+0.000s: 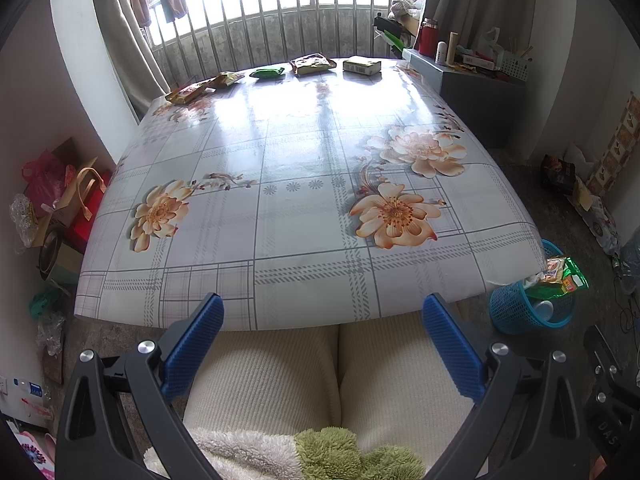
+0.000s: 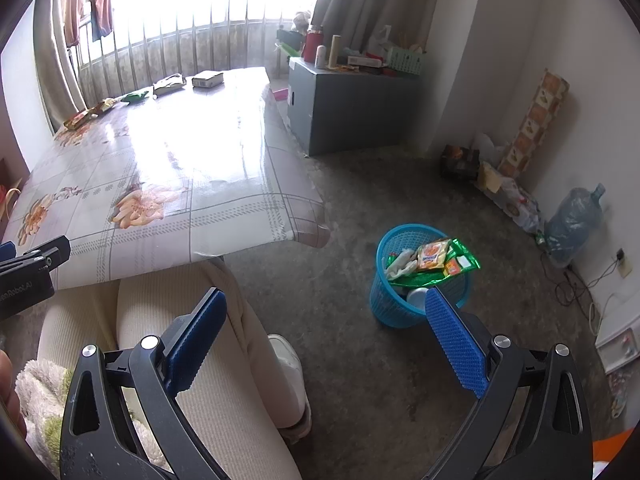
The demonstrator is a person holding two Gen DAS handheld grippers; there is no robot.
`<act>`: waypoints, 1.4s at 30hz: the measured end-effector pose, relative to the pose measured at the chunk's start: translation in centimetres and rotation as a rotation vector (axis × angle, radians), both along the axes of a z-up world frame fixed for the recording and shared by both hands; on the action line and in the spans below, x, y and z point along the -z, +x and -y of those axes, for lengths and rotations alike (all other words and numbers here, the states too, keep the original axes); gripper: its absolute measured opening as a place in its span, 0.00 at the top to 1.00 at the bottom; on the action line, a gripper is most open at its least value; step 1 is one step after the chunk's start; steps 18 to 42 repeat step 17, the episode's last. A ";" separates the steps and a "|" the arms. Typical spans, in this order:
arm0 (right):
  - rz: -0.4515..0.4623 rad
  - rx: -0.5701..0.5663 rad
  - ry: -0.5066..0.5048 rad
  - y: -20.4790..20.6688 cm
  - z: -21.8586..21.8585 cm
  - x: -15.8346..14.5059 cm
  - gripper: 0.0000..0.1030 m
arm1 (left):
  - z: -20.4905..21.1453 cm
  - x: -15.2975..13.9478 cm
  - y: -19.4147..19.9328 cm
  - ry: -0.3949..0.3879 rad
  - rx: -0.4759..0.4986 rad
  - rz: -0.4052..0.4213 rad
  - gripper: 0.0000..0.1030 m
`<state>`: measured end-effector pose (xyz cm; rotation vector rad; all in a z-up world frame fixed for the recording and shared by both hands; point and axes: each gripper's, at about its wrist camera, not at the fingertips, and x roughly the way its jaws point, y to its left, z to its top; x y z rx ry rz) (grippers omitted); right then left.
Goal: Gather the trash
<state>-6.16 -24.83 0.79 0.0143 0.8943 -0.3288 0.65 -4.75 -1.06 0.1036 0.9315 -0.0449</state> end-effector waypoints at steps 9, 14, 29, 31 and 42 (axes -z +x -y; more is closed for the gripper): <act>-0.001 -0.002 0.001 0.0 0.0 0.0 0.07 | 0.0 0.0 0.1 0.000 -0.001 0.000 0.05; 0.000 -0.002 0.001 -0.1 0.0 0.0 0.07 | -0.1 0.1 -0.1 0.000 -0.001 -0.001 0.05; 0.000 -0.002 0.000 -0.1 0.0 0.0 0.07 | -0.1 0.1 0.0 0.001 0.001 -0.001 0.05; 0.000 -0.002 0.000 -0.1 0.0 0.0 0.07 | -0.1 0.1 0.0 0.001 0.001 -0.001 0.05; 0.000 -0.002 0.000 -0.1 0.0 0.0 0.07 | -0.1 0.1 0.0 0.001 0.001 -0.001 0.05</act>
